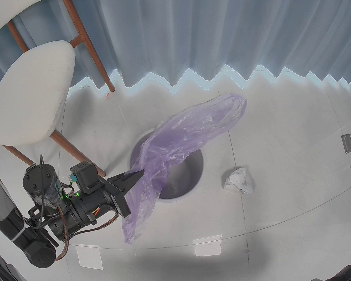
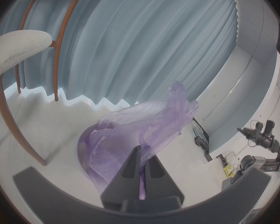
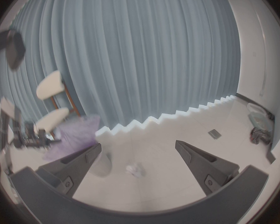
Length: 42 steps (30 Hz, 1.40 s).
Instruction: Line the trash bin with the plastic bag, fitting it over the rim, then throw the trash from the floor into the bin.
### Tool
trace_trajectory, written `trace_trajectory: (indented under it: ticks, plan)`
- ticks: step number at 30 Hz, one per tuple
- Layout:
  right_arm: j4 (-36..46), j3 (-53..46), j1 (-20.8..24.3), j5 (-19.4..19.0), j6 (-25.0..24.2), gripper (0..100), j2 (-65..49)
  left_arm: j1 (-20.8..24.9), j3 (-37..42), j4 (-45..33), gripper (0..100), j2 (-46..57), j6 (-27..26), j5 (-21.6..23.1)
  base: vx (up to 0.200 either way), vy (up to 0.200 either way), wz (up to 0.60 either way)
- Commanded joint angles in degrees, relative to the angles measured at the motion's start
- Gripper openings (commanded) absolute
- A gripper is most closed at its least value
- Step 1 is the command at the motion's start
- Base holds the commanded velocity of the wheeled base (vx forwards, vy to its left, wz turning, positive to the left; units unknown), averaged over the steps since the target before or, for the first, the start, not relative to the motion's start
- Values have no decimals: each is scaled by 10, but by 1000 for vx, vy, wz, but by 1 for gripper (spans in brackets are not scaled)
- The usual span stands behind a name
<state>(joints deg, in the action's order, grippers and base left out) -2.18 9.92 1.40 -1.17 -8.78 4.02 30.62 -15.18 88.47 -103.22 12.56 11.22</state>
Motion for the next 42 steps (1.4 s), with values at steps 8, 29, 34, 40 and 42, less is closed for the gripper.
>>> trace_trajectory:
  ticks: [8,29,34,40,42]
  plan:
    - [-3,151,52,-128,-259,100,389,11,-3,0,0,6,-9,-15,0,0,0]
    - [-58,216,185,-207,-366,100,578,21,14,0,0,34,-15,-15,0,0,0]
    - [-156,218,196,-207,-376,100,659,13,13,0,0,28,-14,-15,0,0,0]
    - [-267,224,223,-205,-380,100,760,13,13,1,0,20,-14,-15,0,0,0]
    - [-302,226,231,-203,-385,100,783,13,13,1,0,19,-14,-15,0,0,0]
